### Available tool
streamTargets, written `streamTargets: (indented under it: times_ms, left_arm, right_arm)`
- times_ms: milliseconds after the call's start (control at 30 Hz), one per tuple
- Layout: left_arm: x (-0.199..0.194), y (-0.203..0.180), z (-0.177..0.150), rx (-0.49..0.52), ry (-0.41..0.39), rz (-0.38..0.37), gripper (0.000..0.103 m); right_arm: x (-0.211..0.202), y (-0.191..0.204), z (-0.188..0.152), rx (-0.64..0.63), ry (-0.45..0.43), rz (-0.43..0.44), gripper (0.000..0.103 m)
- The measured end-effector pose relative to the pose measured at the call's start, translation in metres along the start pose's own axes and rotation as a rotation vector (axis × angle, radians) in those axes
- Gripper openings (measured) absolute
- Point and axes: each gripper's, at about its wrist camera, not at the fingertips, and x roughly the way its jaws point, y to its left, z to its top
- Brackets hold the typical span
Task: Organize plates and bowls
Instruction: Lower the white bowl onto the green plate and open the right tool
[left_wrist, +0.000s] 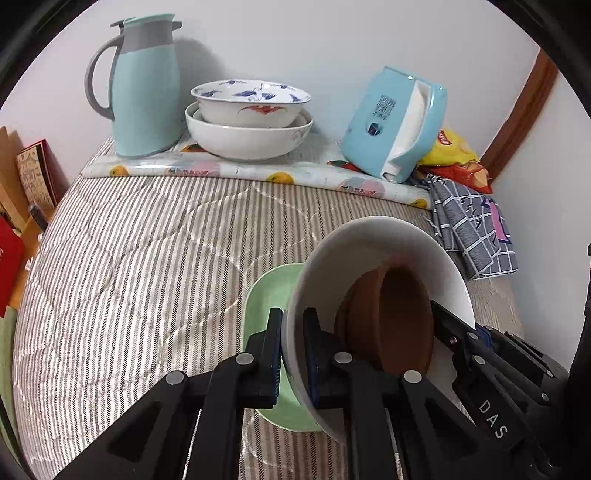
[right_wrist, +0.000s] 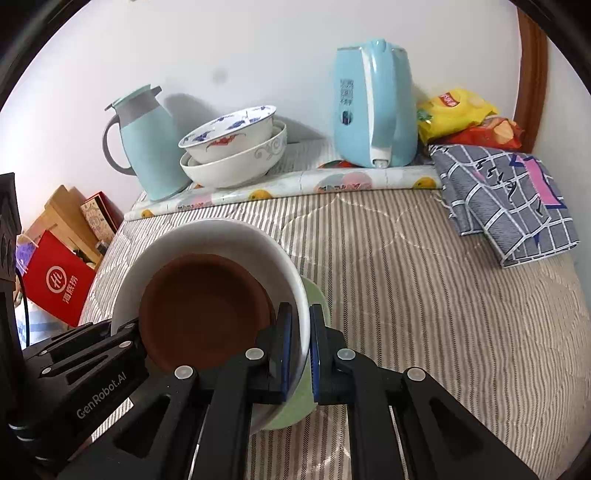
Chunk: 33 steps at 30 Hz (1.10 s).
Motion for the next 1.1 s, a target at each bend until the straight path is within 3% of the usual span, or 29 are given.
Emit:
streamTargets:
  times_ms: [733, 1100]
  left_arm:
    - [0.054, 0.013, -0.006, -0.026, 0.096, -0.012, 0.011]
    - [0.056, 0.014, -0.003, -0.019, 0.098, -0.026, 0.012]
  right_arm:
    - [0.052, -0.009, -0.006, 0.008, 0.104, -0.01, 0.009]
    - [0.055, -0.01, -0.006, -0.006, 0.108, 0.008, 0.01]
